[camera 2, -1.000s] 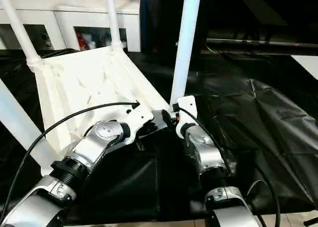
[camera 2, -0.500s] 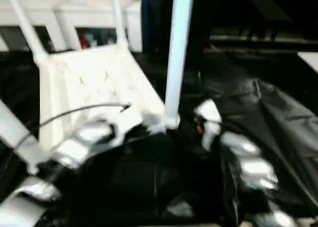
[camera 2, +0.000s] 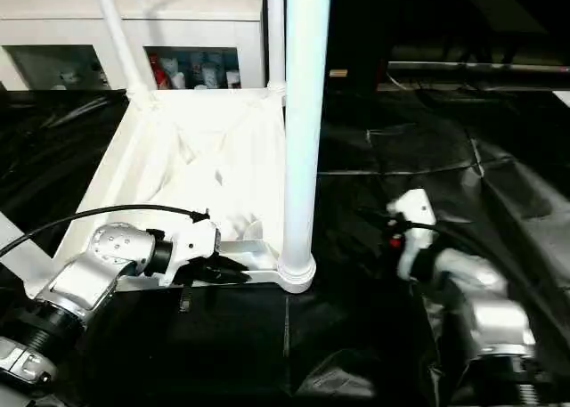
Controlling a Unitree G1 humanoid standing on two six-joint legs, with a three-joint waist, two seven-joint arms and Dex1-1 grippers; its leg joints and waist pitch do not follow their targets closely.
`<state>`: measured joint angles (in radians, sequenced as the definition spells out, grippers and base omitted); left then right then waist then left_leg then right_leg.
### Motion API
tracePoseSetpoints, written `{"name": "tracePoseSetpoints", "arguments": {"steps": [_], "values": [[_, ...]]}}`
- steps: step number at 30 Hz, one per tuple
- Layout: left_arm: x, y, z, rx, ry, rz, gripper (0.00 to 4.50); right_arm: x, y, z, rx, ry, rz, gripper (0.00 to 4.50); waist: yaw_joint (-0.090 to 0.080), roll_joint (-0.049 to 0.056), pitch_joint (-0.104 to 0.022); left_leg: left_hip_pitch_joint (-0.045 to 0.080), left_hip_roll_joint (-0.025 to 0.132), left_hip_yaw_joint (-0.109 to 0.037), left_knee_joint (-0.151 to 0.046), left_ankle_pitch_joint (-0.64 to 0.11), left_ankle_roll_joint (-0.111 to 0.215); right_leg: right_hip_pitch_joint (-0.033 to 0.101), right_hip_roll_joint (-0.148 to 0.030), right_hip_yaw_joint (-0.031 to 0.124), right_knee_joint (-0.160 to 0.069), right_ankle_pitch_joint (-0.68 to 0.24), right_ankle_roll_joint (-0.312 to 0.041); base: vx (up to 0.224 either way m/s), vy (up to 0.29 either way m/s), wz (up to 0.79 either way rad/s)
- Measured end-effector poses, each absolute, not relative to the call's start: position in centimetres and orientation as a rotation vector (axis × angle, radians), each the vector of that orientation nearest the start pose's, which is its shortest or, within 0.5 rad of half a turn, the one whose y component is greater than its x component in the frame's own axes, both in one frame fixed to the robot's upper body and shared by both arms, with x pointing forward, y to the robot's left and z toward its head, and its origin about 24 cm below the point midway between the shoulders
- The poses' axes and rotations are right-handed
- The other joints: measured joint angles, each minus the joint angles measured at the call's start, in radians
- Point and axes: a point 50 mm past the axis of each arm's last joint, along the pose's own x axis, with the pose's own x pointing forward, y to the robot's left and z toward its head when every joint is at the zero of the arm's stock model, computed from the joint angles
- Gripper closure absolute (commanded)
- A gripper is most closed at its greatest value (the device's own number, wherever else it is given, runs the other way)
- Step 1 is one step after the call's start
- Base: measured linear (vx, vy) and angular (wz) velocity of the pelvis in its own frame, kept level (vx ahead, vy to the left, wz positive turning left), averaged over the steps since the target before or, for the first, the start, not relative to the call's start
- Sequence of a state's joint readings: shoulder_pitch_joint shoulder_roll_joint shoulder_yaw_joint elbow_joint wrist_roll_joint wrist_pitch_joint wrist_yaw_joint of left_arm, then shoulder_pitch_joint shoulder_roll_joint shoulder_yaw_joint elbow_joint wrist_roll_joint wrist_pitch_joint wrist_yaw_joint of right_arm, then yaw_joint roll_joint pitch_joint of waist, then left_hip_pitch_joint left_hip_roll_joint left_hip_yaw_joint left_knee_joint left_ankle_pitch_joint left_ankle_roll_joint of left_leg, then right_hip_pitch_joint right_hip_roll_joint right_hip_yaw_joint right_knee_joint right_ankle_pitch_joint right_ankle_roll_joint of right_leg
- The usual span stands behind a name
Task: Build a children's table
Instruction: Rotate leg to tighten
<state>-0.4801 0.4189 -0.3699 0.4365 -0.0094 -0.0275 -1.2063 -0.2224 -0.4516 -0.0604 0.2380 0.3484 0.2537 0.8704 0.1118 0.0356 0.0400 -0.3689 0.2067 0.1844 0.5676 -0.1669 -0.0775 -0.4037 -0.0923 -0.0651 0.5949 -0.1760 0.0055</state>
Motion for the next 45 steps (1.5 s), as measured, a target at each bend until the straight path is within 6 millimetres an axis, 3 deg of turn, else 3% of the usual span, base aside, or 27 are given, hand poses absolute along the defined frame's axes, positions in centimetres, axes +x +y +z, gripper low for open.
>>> {"name": "tracePoseSetpoints", "arguments": {"steps": [6,12,15,16,19,22,25,30,36,38,39,40,42,43,45], "values": [[28.5,13.5,5.4,0.43,0.347,-1.47,3.47,28.5,-20.9,5.4,0.047,0.197,0.624,0.34,-0.011,-0.001,0.001,0.0,0.0,0.0,0.0,0.0,0.0,-0.001,0.0,0.001,0.0,0.0,0.001,0.0,0.0,0.0],[27.9,13.7,8.1,0.289,0.173,-1.408,2.99,29.3,-22.6,5.9,0.049,0.142,0.349,0.34,-0.015,-0.002,0.001,-0.001,0.0,0.001,0.0,0.0,0.0,-0.001,0.0,0.001,0.0,-0.003,0.001,0.0,0.0,0.0],[28.3,14.2,9.3,0.219,0.09,-1.245,2.95,29.2,-22.7,6.2,0.036,0.126,0.261,0.34,-0.023,-0.001,0.001,0.0,0.0,0.001,0.0,0.0,0.0,-0.001,0.0,0.001,0.001,-0.003,0.001,0.0,0.0,0.0],[28.7,14.6,9.4,0.18,0.054,-1.066,2.95,29.0,-22.6,6.4,0.007,0.117,0.214,0.34,-0.025,0.001,0.001,0.0,0.0,0.001,0.0,0.0,0.0,-0.001,0.0,0.001,0.001,-0.003,0.001,0.0,0.0,0.0],[29.3,16.1,8.6,0.143,0.045,-0.757,2.95,28.7,-21.9,6.7,-0.039,0.111,0.172,0.34,-0.034,0.0,0.002,0.001,0.0,0.0,0.0,0.0,0.0,0.0,0.002,0.001,0.0,-0.005,0.006,0.0,0.0,0.0],[28.6,16.2,7.1,0.075,0.081,-0.527,2.95,28.5,-20.8,6.5,-0.045,0.111,0.141,0.34,-0.042,-0.003,0.002,0.0,0.0,-0.001,0.0,0.0,0.0,0.0,0.002,0.001,0.0,-0.006,0.007,0.0,0.0,0.0],[27.8,15.7,6.1,0.082,0.101,-0.406,2.95,28.1,-19.6,5.6,-0.03,0.135,0.139,0.34,-0.042,-0.006,0.004,-0.002,0.0,-0.002,0.0,0.0,0.0,-0.001,0.002,0.0,0.0,-0.006,0.008,0.0,0.0,0.0],[27.6,15.9,7.4,0.118,0.028,-0.312,2.95,27.8,-19.3,5.3,-0.026,0.145,0.139,0.34,-0.034,-0.007,0.003,-0.003,0.0,-0.002,0.001,0.0,0.0,-0.001,0.002,0.001,-0.001,-0.007,0.008,0.0,0.0,0.0],[27.2,15.4,7.2,0.114,0.028,-0.27,2.95,27.4,-18.3,4.7,-0.005,0.173,0.171,0.34,-0.033,-0.005,0.003,-0.007,0.0,-0.004,0.003,0.0,0.0,-0.003,0.003,0.001,0.0,-0.002,0.005,0.0,0.0,0.0],[27.2,15.1,7.4,0.123,0.018,-0.273,2.95,27.4,-18.3,4.9,-0.009,0.166,0.172,0.34,-0.033,0.0,-0.006,-0.037,0.001,-0.007,0.023,0.006,0.01,-0.024,0.008,-0.002,0.003,0.007,0.003,0.0,0.0,0.0],[27.2,15.1,7.5,0.124,0.015,-0.274,2.95,27.4,-18.2,4.9,-0.009,0.165,0.172,0.34,-0.031,0.001,-0.01,-0.058,0.001,-0.009,0.034,0.009,0.015,-0.041,0.01,-0.003,0.01,0.013,0.004,-0.058,0.011,0.01],[27.2,14.9,7.5,0.123,0.013,-0.278,2.95,27.4,-18.2,4.9,-0.01,0.165,0.172,0.34,-0.029,0.003,-0.019,-0.09,0.001,-0.014,0.054,0.013,0.023,-0.069,0.014,-0.003,0.02,0.023,0.009,-0.058,0.011,0.01],[27.1,14.7,7.5,0.122,0.014,-0.286,2.95,27.4,-18.3,4.9,-0.012,0.165,0.172,0.34,-0.025,0.006,-0.022,-0.13,0.002,-0.019,0.068,0.019,0.045,-0.101,0.014,-0.006,0.018,0.042,0.006,-0.143,0.02,0.0],[27.1,14.7,7.5,0.122,0.016,-0.287,2.95,27.4,-18.3,4.9,-0.012,0.167,0.173,0.34,-0.023,0.009,-0.021,-0.146,0.002,-0.019,0.069,0.024,0.057,-0.111,0.011,-0.007,0.007,0.054,0.0,-0.17,0.03,-0.01],[26.9,14.7,7.2,0.129,0.031,-0.287,2.95,27.4,-18.3,4.9,-0.011,0.169,0.176,0.34,-0.027,0.014,-0.017,-0.145,0.004,-0.017,0.071,0.024,0.057,-0.105,0.003,-0.026,-0.013,0.068,0.003,-0.226,0.054,-0.1]]}}
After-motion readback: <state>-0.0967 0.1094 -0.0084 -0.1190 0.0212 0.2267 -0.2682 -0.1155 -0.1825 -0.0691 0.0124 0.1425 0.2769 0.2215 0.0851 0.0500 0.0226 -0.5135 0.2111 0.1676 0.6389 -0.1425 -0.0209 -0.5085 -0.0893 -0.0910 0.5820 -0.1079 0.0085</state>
